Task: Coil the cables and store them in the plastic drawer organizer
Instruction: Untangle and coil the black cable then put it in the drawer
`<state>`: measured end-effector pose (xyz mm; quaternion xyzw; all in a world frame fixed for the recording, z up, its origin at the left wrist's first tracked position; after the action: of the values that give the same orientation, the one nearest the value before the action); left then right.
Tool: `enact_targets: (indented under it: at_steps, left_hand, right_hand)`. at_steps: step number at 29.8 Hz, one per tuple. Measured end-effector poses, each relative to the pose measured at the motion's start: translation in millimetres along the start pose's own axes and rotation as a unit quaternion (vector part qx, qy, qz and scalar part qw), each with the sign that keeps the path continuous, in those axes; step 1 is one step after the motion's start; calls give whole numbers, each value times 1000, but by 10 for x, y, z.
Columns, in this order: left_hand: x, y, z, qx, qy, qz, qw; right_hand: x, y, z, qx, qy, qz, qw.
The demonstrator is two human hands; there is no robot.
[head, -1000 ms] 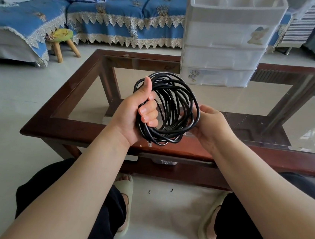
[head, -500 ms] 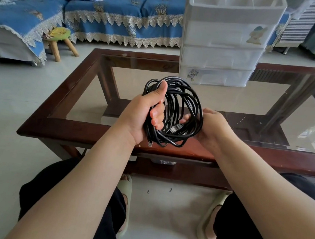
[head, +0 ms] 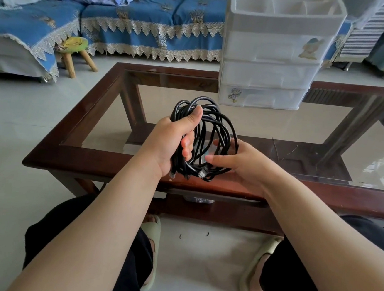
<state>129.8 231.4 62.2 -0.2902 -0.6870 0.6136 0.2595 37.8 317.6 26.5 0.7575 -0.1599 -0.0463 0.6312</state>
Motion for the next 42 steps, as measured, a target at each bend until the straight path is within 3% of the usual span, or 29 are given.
enact_targets:
  at_steps: [8, 11, 15, 18, 21, 23, 27, 31, 39, 42]
  left_hand:
    - [37, -30, 68, 4, 2, 51, 999]
    - [58, -68, 141, -5, 30, 114, 993]
    - [158, -148, 300, -20, 121, 193, 974]
    - [346, -91, 358, -56, 244, 195, 948]
    - [506, 0, 332, -82, 355, 145, 920]
    - [509, 44, 359, -91, 375, 111, 916]
    - [455, 142, 393, -109, 369, 100, 918]
    - [367, 241, 449, -135, 307, 121, 934]
    - [376, 192, 525, -119, 222, 147, 957]
    - [351, 145, 572, -92, 187, 176, 962]
  right_hand:
    - [-102, 12, -35, 77, 38, -68, 994]
    - [-338, 68, -22, 90, -13, -185, 979]
    - [-622, 582, -13, -31, -93, -298, 949]
    - [-468, 883, 17, -125, -20, -372, 920]
    - [-198, 843, 150, -113, 80, -386, 912]
    - [-102, 722, 266, -85, 115, -343, 928]
    - [-120, 528, 396, -52, 80, -394, 914]
    - [-84, 451, 477, -61, 44, -460, 885]
    - [-202, 563, 545, -87, -80, -570, 813]
    - [-265, 577, 557, -94, -111, -578, 803]
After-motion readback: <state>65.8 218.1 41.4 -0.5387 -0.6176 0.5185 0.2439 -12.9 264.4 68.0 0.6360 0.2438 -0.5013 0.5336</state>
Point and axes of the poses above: each hand's wrist, its own z-axis towards the middle knuckle, its own x-axis out of the palm, y = z × x, the point moved 8 cm from there along z, towards the middle knuckle, and after that the axes turned 5 degrees about z, right-handed, at the moved point
